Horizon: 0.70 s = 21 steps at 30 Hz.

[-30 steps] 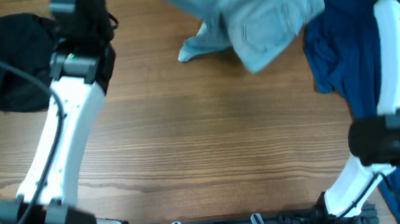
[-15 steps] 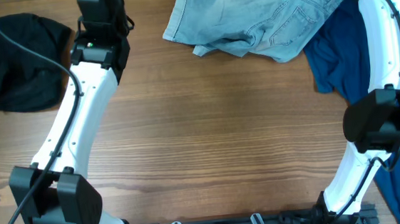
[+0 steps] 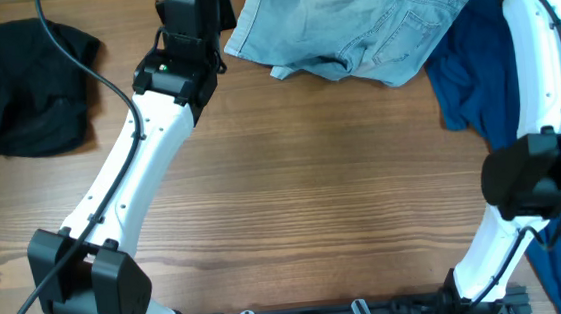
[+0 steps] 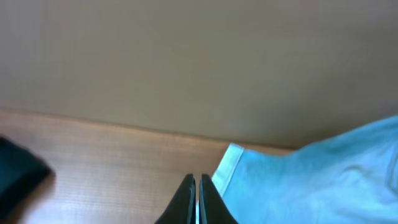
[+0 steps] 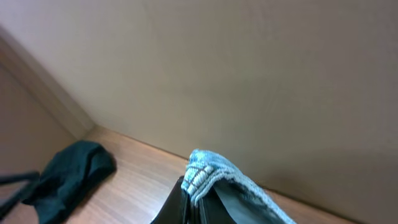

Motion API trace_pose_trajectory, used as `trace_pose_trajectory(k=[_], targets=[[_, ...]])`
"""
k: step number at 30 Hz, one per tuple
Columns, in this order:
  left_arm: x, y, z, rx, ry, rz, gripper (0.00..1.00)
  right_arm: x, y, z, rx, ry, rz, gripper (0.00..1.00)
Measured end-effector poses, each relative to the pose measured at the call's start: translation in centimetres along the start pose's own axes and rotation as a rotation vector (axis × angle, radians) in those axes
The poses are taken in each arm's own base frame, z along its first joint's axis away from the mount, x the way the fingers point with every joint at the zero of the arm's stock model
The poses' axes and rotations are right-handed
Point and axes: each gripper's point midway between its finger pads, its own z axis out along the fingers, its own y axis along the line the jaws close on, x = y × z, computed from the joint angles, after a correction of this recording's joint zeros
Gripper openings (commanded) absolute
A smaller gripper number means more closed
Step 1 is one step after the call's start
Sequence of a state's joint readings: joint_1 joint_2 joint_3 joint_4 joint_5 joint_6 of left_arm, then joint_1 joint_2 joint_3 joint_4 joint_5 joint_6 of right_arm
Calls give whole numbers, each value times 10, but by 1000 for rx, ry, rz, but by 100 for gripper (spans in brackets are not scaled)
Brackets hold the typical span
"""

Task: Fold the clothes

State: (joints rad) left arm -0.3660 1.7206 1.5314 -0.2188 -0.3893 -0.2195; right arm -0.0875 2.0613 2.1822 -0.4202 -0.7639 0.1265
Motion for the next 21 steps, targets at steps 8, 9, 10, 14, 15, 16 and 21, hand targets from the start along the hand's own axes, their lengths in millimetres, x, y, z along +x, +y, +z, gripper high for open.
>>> trace_pose_trajectory(k=[8, 9, 10, 14, 15, 16, 21], targets=[[74, -7, 34, 70, 235, -51, 4, 7, 23, -24, 4, 80, 5, 4], [86, -12, 40, 90, 265, -55, 4, 11, 26, -26, -2, 99, 10, 4], [96, -16, 45, 112, 290, -60, 4, 17, 29, -28, -17, 122, 12, 4], [110, -30, 53, 177, 329, -97, 4, 40, 54, -34, -154, 201, -25, 4], [108, -33, 53, 191, 322, -110, 4, 43, 59, -35, -178, 210, -41, 4], [105, -35, 53, 202, 312, -120, 4, 48, 66, -37, -213, 222, -79, 4], [99, -45, 52, 251, 299, -149, 4, 78, 83, -52, -256, 339, -107, 4]])
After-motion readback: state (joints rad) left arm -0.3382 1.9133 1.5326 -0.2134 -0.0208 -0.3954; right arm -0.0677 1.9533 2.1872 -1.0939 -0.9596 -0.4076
